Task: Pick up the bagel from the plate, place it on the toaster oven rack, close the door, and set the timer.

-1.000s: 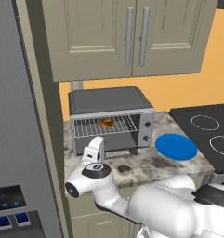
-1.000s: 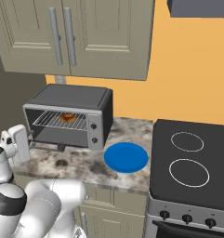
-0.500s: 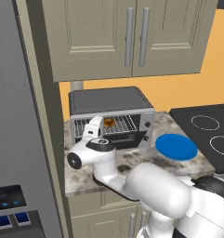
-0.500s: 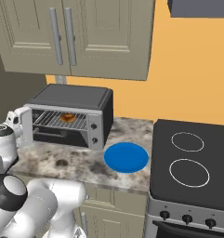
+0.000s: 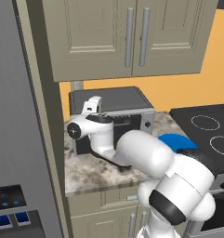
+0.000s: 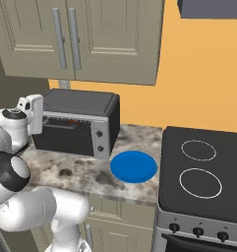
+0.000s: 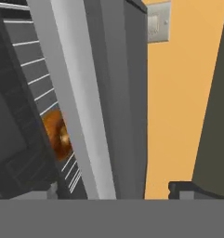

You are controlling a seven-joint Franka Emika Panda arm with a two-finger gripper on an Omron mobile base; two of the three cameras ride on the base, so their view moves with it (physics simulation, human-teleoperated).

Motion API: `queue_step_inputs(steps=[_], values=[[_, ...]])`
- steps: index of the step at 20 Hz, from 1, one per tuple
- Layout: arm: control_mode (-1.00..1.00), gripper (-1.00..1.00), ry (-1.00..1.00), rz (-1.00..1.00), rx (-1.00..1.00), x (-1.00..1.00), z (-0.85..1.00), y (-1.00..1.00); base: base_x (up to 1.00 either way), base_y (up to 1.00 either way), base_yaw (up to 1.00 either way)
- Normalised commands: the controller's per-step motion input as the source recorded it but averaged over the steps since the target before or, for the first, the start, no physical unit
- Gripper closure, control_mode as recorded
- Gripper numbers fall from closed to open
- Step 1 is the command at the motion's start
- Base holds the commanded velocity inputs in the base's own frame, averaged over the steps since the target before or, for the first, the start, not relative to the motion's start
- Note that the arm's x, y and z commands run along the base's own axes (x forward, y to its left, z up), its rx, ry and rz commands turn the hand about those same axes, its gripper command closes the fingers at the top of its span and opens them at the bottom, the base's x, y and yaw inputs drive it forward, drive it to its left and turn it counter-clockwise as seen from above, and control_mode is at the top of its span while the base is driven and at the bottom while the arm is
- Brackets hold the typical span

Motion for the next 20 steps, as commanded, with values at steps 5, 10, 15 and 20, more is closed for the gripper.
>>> queue_step_inputs(steps=[5, 10, 15, 20], values=[[-1.00, -1.00, 0.03, 0.00, 0.00, 0.66, 0.15, 0.00, 0.00, 0.00, 0.00], [-1.00, -1.00, 0.02, 0.00, 0.00, 0.49, 0.12, 0.00, 0.00, 0.00, 0.00], [-1.00, -1.00, 0.00, 0.00, 0.00, -0.17, 0.37, 0.00, 0.00, 0.00, 0.00], [-1.00, -1.00, -0.05, 0.00, 0.00, -0.59, 0.60, -0.06, 0.00, 0.00, 0.00]])
